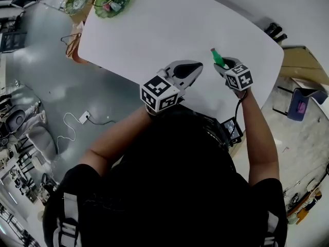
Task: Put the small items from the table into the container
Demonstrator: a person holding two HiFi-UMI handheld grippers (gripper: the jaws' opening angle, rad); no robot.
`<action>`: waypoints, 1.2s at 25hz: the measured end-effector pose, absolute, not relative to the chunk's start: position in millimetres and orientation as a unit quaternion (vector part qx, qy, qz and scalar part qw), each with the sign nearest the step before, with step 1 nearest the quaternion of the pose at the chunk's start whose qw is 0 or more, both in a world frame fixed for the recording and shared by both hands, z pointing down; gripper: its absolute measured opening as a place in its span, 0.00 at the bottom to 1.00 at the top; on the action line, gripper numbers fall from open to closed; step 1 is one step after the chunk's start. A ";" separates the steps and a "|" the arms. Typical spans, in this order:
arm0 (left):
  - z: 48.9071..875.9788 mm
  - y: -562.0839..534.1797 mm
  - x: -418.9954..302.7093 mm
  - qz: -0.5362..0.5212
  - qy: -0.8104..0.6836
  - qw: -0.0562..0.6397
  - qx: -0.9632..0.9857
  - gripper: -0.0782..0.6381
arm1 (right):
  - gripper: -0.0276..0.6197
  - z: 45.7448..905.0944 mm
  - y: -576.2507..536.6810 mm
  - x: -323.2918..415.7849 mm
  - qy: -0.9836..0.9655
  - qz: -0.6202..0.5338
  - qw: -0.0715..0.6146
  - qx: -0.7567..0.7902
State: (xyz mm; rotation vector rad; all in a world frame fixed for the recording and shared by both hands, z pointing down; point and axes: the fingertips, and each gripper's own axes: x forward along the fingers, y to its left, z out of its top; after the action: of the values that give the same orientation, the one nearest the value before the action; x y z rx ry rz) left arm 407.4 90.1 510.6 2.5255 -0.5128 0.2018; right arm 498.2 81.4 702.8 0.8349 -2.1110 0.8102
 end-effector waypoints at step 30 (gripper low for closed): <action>419.4 172.2 411.8 0.018 -0.236 0.217 0.947 0.12 | 0.31 413.9 174.9 474.7 -0.877 0.245 -0.004 0.414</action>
State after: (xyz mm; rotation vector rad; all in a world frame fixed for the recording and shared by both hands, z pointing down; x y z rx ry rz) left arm 411.8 172.2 419.4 2.6229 -0.6523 0.0497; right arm 474.7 174.9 413.9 1.3038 -2.7612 0.7704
